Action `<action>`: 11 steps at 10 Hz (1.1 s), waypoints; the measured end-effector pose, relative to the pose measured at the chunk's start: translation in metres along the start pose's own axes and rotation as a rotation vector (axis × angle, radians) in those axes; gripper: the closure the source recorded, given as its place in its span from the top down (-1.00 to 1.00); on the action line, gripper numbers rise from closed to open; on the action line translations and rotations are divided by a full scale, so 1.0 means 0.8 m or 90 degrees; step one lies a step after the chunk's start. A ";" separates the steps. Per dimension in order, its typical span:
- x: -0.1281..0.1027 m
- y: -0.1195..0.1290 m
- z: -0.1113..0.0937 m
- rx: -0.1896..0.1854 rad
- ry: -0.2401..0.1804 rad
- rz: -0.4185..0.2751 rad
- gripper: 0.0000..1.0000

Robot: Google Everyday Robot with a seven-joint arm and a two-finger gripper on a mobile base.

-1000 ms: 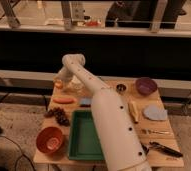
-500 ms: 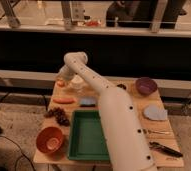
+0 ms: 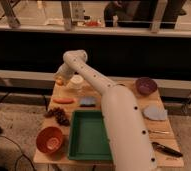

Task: Place apple in table surface

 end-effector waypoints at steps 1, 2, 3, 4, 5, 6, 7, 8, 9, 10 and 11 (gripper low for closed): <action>-0.002 -0.001 0.000 0.000 -0.001 -0.001 -0.22; -0.004 -0.003 0.001 0.000 -0.002 -0.003 -0.22; -0.006 -0.003 0.001 0.000 -0.003 -0.005 -0.22; -0.006 -0.004 0.000 0.000 -0.003 -0.006 -0.22; -0.008 -0.004 0.002 -0.001 -0.006 -0.006 -0.22; -0.010 -0.003 0.005 -0.004 -0.010 -0.007 -0.22; -0.012 -0.002 0.009 -0.007 -0.013 -0.007 -0.22; -0.014 0.000 0.013 -0.010 -0.017 -0.007 -0.22; -0.017 0.002 0.019 -0.014 -0.024 -0.007 -0.22; -0.020 0.003 0.023 -0.017 -0.029 -0.008 -0.22; -0.022 0.004 0.027 -0.021 -0.033 -0.008 -0.22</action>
